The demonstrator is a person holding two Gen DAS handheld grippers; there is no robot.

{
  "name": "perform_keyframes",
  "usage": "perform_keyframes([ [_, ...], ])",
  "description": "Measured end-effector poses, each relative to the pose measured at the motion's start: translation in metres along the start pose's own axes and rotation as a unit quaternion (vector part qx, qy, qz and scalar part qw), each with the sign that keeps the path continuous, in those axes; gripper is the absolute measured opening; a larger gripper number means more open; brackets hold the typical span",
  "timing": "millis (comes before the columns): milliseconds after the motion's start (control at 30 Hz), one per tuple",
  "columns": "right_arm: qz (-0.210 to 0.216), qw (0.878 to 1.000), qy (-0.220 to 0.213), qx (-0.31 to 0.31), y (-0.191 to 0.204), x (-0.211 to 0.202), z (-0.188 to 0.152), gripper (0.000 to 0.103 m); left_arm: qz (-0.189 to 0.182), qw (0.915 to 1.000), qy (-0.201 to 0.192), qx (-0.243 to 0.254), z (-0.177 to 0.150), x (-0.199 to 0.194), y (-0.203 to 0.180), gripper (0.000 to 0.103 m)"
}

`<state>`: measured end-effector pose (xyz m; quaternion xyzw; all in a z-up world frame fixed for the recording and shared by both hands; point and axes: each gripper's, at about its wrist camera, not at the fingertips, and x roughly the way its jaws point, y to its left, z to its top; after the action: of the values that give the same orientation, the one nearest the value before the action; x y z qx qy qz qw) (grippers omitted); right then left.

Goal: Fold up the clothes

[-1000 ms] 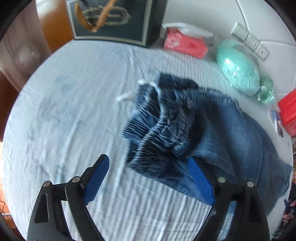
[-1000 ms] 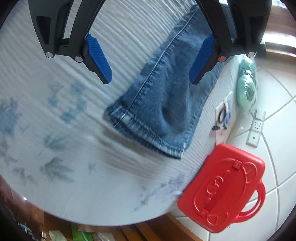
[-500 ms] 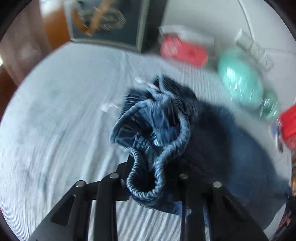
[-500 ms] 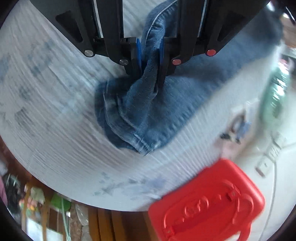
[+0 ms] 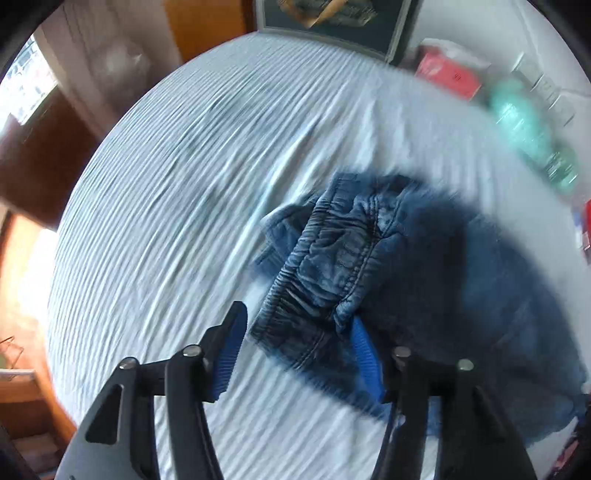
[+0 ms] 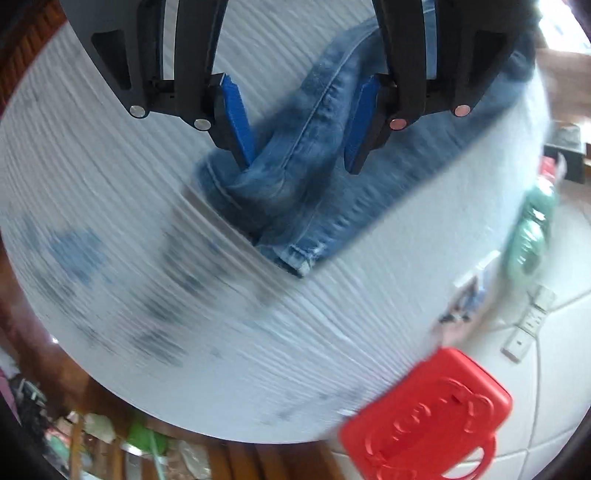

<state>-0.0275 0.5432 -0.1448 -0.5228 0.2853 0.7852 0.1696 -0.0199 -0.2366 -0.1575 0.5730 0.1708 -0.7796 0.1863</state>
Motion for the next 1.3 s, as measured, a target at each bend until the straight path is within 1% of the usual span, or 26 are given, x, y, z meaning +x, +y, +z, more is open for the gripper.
perform_keyframes([
  [33, -0.003, 1.0, -0.006, -0.001, -0.005, -0.007, -0.006, 0.066, -0.003, 1.0, -0.001, -0.003, -0.004, -0.003, 0.006, 0.064],
  [67, -0.004, 1.0, -0.011, -0.003, -0.009, -0.013, -0.01, 0.082, -0.006, 0.9999, -0.009, -0.005, -0.005, -0.011, 0.009, 0.065],
  [100, -0.004, 1.0, -0.015, -0.007, -0.011, -0.018, -0.013, 0.089, -0.005, 0.9998, -0.021, -0.007, -0.004, -0.02, 0.013, 0.065],
  [200, -0.003, 0.999, -0.036, -0.029, -0.012, -0.038, -0.013, 0.089, 0.007, 0.9974, -0.071, -0.005, 0.006, -0.056, 0.015, 0.066],
  [233, 0.0, 0.998, -0.047, -0.034, -0.01, -0.046, -0.012, 0.089, 0.001, 0.9965, -0.084, -0.002, 0.011, -0.066, 0.014, 0.072],
  [300, 0.013, 0.997, -0.062, -0.035, -0.008, -0.056, -0.003, 0.089, -0.011, 0.9951, -0.098, 0.015, 0.021, -0.074, 0.004, 0.08],
  [367, 0.028, 0.996, -0.076, -0.034, -0.007, -0.065, 0.007, 0.089, -0.005, 0.9945, -0.098, 0.037, 0.027, -0.072, -0.008, 0.08],
  [467, 0.036, 0.995, -0.075, -0.054, -0.003, -0.065, 0.024, 0.088, 0.005, 0.9956, -0.076, 0.054, 0.037, -0.049, -0.024, 0.08],
  [533, 0.034, 0.995, -0.06, -0.073, 0.004, -0.054, 0.035, 0.074, 0.01, 0.997, -0.054, 0.056, 0.044, -0.025, -0.03, 0.08],
  [567, 0.031, 0.995, -0.05, -0.083, 0.008, -0.048, 0.039, 0.064, 0.014, 0.9974, -0.044, 0.055, 0.044, -0.016, -0.031, 0.08],
  [600, 0.027, 0.995, -0.039, -0.09, 0.012, -0.041, 0.041, 0.059, 0.017, 0.9978, -0.035, 0.054, 0.043, -0.006, -0.032, 0.08],
  [667, 0.025, 0.994, -0.018, -0.106, 0.018, -0.022, 0.045, 0.057, 0.023, 0.9981, -0.018, 0.055, 0.04, 0.012, -0.032, 0.08],
  [767, 0.025, 0.992, -0.002, -0.121, 0.028, 0.003, 0.049, 0.057, 0.025, 0.9979, 0.002, 0.059, 0.037, 0.032, -0.033, 0.08],
  [833, 0.021, 0.992, 0.004, -0.123, 0.03, 0.018, 0.052, 0.058, 0.027, 0.9977, 0.01, 0.061, 0.036, 0.044, -0.034, 0.08],
  [900, 0.017, 0.992, 0.009, -0.125, 0.032, 0.032, 0.055, 0.061, 0.034, 0.9971, 0.006, 0.068, 0.035, 0.047, -0.037, 0.08],
  [967, 0.009, 0.992, 0.015, -0.128, 0.034, 0.047, 0.057, 0.062, 0.04, 0.9965, -0.005, 0.073, 0.035, 0.045, -0.041, 0.072],
  [1000, 0.0, 0.991, 0.018, -0.132, 0.035, 0.054, 0.057, 0.056, 0.038, 0.9968, -0.013, 0.069, 0.035, 0.04, -0.042, 0.06],
  [1033, -0.008, 0.99, 0.023, -0.137, 0.036, 0.06, 0.055, 0.043, 0.037, 0.997, -0.022, 0.065, 0.034, 0.035, -0.043, 0.045],
  [1067, -0.016, 0.989, 0.028, -0.142, 0.039, 0.063, 0.053, 0.001, 0.036, 0.9971, -0.03, 0.061, 0.034, 0.03, -0.044, 0.039],
  [1100, -0.02, 0.99, 0.018, -0.142, 0.039, 0.059, 0.054, 0.001, 0.031, 0.9974, -0.038, 0.053, 0.035, 0.025, -0.044, 0.034],
  [1167, -0.022, 0.991, -0.025, -0.132, 0.036, 0.039, 0.058, 0.001, 0.018, 0.9973, -0.068, 0.024, 0.037, 0.008, -0.037, 0.033],
  [1233, -0.024, 0.99, -0.068, -0.121, 0.032, 0.019, 0.062, 0.001, 0.012, 0.9948, -0.101, 0.0, 0.039, -0.003, -0.031, 0.033],
  [1267, -0.021, 0.99, -0.075, -0.116, 0.031, 0.015, 0.066, 0.001, 0.015, 0.9944, -0.104, -0.007, 0.043, 0.0, -0.03, 0.033],
  [1300, -0.014, 0.991, -0.072, -0.11, 0.029, 0.014, 0.073, 0.001, 0.021, 0.9955, -0.092, -0.008, 0.05, 0.009, -0.03, 0.033],
])
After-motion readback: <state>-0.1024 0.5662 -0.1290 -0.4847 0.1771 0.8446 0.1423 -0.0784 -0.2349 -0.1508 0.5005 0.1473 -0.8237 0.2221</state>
